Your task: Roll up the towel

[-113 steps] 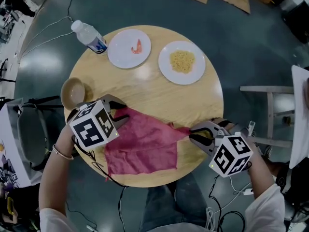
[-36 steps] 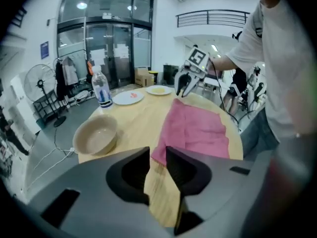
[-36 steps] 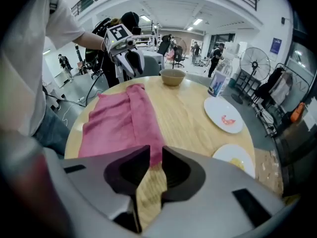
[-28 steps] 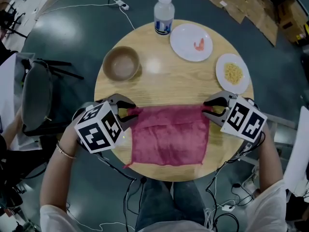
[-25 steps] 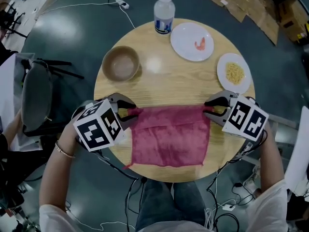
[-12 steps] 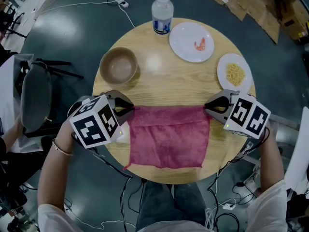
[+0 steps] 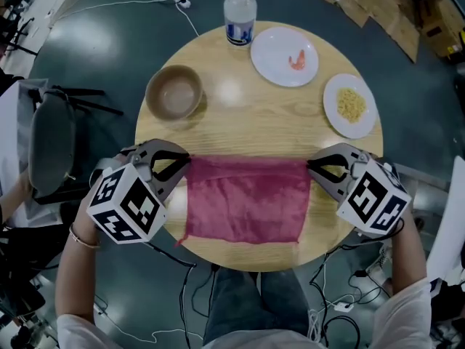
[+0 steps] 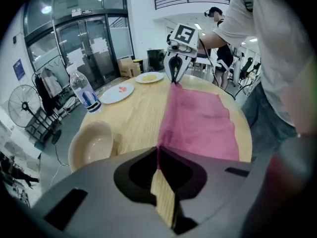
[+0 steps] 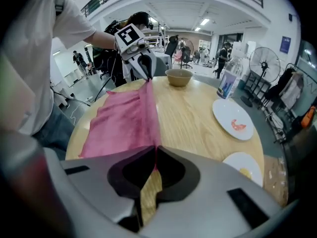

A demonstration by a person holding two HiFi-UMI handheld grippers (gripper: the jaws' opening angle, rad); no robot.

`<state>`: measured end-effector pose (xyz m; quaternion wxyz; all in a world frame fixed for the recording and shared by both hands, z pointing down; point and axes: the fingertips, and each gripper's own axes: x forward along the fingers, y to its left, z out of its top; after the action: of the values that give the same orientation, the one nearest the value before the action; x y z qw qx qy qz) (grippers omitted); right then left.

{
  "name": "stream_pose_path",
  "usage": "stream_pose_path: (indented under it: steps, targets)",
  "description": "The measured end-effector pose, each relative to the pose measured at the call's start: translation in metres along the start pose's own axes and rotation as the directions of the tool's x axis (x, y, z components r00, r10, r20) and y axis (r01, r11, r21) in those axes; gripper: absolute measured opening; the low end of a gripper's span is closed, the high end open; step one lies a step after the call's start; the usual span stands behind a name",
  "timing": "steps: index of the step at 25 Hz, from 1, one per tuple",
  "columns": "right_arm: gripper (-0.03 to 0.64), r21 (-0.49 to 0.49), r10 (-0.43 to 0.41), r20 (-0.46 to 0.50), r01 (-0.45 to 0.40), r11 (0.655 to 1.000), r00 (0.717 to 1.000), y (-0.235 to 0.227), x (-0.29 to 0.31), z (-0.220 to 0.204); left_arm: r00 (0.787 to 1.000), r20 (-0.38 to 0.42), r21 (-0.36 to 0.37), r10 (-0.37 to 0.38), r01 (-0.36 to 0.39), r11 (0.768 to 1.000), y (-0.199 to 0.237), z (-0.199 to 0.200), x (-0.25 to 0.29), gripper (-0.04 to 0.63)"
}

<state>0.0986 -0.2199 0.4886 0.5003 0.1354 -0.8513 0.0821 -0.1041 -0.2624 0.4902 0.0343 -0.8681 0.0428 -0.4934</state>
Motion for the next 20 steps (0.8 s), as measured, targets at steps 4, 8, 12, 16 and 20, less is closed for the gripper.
stream_pose_path:
  steps: [4, 8, 12, 16, 20]
  targets:
    - [0.014, -0.009, -0.021, 0.006, 0.021, 1.0, 1.0, 0.018, -0.002, -0.005, 0.999, 0.02, 0.056, 0.031, -0.032, 0.998, -0.017, 0.002, -0.006, 0.012]
    - [0.014, -0.021, -0.027, 0.001, 0.027, 0.999, 1.0, 0.034, -0.003, -0.009, 1.0, 0.023, 0.083, 0.021, -0.023, 0.996, -0.037, 0.001, -0.009, 0.012]
    - [0.014, -0.027, -0.023, -0.008, 0.023, 0.999, 1.0, 0.051, 0.0, -0.012, 1.0, 0.009, 0.097, 0.002, -0.003, 0.995, -0.056, -0.004, -0.008, 0.012]
    - [0.014, -0.03, -0.021, -0.021, 0.02, 0.999, 1.0, 0.064, 0.004, -0.017, 1.0, -0.011, 0.106, -0.011, 0.012, 0.994, -0.07, -0.009, -0.005, 0.012]
    - [0.015, -0.028, -0.02, -0.034, 0.019, 0.999, 0.999, 0.072, 0.008, -0.022, 0.999, -0.04, 0.098, -0.033, 0.037, 0.995, -0.081, -0.016, 0.0, 0.012]
